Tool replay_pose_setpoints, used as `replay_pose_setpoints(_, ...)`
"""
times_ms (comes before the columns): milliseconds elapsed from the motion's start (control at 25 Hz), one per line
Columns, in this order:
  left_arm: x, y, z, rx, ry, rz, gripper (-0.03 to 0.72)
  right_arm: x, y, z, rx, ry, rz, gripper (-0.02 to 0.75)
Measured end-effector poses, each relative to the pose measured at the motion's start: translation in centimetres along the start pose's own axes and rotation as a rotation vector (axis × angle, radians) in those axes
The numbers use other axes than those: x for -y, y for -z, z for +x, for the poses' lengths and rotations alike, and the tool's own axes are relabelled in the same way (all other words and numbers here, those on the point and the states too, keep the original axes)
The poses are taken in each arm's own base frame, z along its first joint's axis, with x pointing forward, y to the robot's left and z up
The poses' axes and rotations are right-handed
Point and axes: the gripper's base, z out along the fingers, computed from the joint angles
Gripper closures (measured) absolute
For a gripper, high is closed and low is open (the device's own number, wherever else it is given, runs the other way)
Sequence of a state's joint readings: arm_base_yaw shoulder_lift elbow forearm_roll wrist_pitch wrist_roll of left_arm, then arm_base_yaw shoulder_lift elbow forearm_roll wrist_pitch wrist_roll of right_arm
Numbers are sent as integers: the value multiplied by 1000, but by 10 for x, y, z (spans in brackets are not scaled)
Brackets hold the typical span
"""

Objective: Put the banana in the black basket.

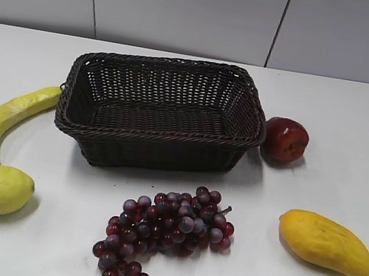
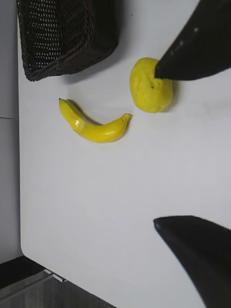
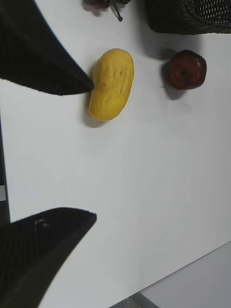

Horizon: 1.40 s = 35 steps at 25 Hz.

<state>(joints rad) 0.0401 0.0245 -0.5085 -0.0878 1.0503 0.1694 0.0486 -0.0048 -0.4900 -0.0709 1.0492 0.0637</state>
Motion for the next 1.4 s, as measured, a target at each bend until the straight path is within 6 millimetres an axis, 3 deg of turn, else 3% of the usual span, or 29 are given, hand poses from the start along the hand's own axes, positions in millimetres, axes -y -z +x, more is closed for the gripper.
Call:
replay_pose_setpoints(200,-4,-12,-21,-3,6,-4,41,0,0,0,0,0,0,154)
replay_pose_setpoints(320,-8,-30,-39,2,13,-11,41,0,0,0,0,0,0,154)
replay_pose_setpoints(560,-15,-84,-65,-48,67,6,45,0,0,0,0,0,0,154)
replay_pose_setpoints(1040,-25,-202,-93,-384,101,59,53,0,0,0,0,0,0,154)
replay_pose_setpoints(1280,-7,-251,-109,-458,0,142,57,0,0,0,0,0,0,154)
replay_pose_setpoints(1400,2,-278,-102,-529,-44,170,57,0,0,0,-1,0,0,154)
